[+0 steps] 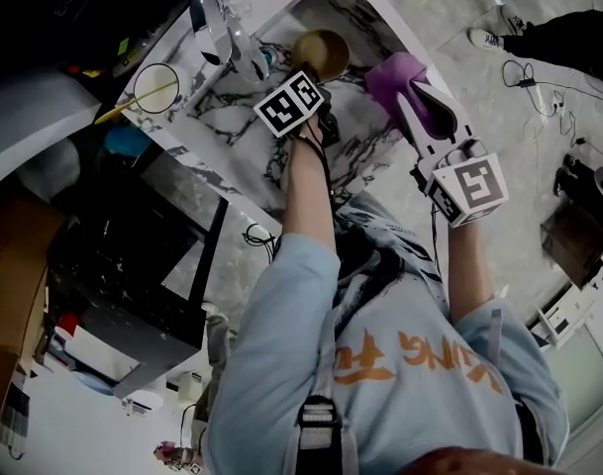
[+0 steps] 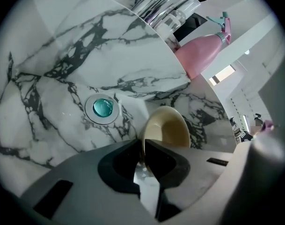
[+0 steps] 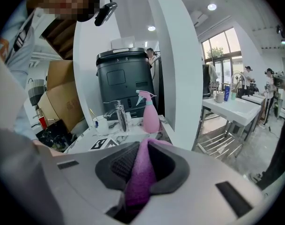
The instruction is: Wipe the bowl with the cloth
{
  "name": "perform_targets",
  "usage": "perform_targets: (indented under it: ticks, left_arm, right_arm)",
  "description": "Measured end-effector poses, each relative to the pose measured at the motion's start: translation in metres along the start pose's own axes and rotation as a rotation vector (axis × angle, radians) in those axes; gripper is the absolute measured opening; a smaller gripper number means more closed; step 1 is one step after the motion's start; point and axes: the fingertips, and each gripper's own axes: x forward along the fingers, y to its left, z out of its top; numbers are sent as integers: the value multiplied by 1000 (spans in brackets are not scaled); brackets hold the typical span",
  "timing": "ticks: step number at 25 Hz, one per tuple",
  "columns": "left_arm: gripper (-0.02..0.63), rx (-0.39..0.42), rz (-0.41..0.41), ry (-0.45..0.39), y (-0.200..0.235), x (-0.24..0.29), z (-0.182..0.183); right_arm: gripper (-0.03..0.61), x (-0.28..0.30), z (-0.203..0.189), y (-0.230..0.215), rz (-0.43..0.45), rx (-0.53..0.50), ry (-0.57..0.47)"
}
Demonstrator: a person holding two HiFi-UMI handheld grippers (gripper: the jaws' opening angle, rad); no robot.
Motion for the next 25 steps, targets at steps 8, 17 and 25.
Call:
perform_targets:
  ticks: [8, 17, 25]
  left_arm:
    - [28, 28, -92, -70, -28, -34, 20]
    - [28, 225, -282, -181, -96, -113, 48]
    - [28, 324, -437, -269, -130, -194, 43]
  right_arm:
    - [74, -13, 7, 5, -20, -11, -31]
    - [74, -44, 38, 4, -9, -17, -164]
    - [74, -75, 66, 9, 52, -25, -289]
